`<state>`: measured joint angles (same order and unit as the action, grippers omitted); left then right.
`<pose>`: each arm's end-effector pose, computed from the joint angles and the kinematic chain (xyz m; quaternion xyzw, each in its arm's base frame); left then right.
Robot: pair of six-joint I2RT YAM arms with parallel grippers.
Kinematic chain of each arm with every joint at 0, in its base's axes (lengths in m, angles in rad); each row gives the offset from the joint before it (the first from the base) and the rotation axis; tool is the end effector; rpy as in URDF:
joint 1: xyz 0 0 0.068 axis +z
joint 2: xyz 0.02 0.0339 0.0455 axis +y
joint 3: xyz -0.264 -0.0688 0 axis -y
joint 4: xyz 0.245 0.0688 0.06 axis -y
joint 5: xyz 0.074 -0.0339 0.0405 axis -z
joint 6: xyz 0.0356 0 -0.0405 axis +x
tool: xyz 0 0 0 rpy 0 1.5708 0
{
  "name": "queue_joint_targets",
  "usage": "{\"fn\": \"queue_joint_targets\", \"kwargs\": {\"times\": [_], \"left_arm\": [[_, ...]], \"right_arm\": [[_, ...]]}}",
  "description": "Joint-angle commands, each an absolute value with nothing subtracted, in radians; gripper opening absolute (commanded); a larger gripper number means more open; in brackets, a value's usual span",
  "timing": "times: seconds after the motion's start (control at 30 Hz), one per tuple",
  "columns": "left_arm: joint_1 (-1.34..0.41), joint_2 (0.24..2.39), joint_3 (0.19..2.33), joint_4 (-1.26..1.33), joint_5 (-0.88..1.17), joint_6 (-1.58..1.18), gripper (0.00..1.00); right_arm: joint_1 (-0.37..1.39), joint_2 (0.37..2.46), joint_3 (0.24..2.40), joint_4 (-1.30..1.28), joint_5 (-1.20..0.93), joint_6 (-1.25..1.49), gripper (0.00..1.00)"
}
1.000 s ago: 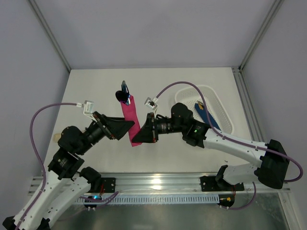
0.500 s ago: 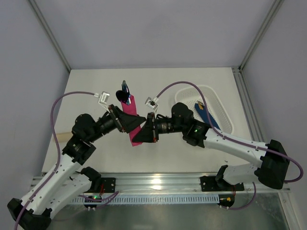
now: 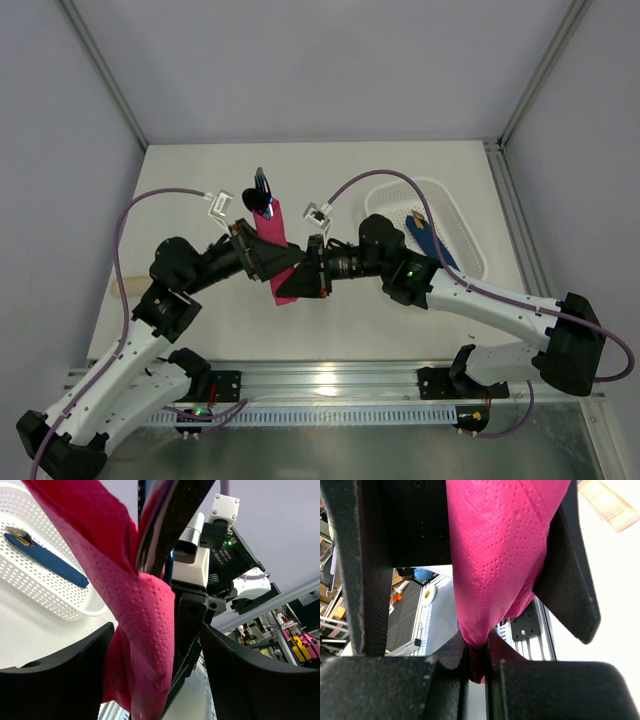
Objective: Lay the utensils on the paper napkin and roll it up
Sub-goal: Roll the napkin.
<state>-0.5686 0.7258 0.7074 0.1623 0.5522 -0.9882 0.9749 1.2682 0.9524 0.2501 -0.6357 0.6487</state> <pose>0.1347 -0.1083 0.3592 0.0705 0.6588 -0.6378 0.3927 0.1482 0.2562 0.3397 -0.3234 0.6495 0.6281 0.2813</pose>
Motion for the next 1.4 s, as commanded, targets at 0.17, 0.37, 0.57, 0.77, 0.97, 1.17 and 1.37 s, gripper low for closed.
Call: {"fn": "queue_joint_targets", "kwargs": {"times": [0.17,0.37,0.57,0.77,0.97,1.17,1.37], "left_arm": [[-0.571,0.673,0.706,0.087,0.583,-0.960,0.66],[-0.571,0.670,0.709,0.072,0.583,-0.962,0.59],[-0.569,0.663,0.709,0.064,0.572,-0.959,0.47],[-0.569,0.646,0.707,0.066,0.552,-0.960,0.42],[-0.569,0.637,0.706,0.058,0.552,-0.963,0.38],[-0.569,0.637,0.706,0.052,0.561,-0.966,0.33],[-0.566,0.647,0.715,0.046,0.560,-0.966,0.00]], "right_arm": [[0.974,1.209,0.969,0.305,-0.603,0.609,0.04],[0.973,1.207,0.965,0.298,-0.592,0.606,0.04],[0.971,1.207,0.969,0.295,-0.591,0.603,0.03],[0.971,1.212,0.971,0.296,-0.592,0.606,0.04],[0.971,1.212,0.974,0.293,-0.586,0.606,0.04],[0.969,1.213,0.980,0.291,-0.581,0.607,0.04],[0.969,1.213,0.979,0.284,-0.577,0.603,0.04]]}}
